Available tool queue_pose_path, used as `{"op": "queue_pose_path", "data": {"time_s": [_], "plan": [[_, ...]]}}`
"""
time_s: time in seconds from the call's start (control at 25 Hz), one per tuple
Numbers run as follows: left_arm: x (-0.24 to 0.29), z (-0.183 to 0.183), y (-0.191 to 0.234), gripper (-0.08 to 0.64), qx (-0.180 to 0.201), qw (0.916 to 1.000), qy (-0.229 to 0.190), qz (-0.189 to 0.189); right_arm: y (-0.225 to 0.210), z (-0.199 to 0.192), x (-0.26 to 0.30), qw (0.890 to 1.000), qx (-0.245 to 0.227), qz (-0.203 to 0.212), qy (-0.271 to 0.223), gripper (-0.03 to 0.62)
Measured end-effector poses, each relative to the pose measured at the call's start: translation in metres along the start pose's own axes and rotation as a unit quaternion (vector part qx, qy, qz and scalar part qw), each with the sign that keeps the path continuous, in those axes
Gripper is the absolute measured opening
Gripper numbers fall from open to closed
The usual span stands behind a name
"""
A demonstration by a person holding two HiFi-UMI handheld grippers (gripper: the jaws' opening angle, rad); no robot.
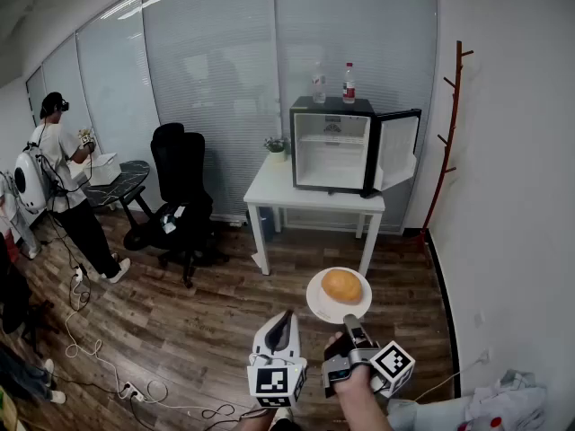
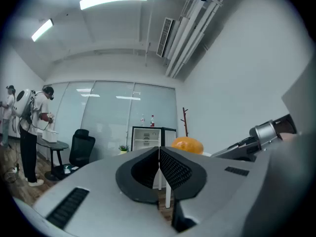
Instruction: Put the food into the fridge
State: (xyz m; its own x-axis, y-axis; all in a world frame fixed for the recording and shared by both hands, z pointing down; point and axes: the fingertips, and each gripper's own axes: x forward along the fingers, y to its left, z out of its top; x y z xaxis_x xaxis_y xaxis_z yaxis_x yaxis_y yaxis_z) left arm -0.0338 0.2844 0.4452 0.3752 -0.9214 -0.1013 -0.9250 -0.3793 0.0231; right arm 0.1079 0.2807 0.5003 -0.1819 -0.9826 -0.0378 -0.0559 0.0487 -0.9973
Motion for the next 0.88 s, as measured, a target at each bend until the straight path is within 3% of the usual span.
{"op": "queue_pose_path", "data": {"time_s": [0.48, 0.88], "plan": [[-0.013, 0.004, -0.026, 0.028, 0.016, 0.9998, -0.005, -0.005, 0.005, 0.013, -0.024, 1.0, -0.001, 0.006, 0.0, 0.04], [0.011, -0.002, -0.004, 0.028, 0.013, 0.9999, -0.005, -0.004, 0.001, 0.013, 0.003, 1.0, -0.006, -0.007, -0.005, 0.041]]}}
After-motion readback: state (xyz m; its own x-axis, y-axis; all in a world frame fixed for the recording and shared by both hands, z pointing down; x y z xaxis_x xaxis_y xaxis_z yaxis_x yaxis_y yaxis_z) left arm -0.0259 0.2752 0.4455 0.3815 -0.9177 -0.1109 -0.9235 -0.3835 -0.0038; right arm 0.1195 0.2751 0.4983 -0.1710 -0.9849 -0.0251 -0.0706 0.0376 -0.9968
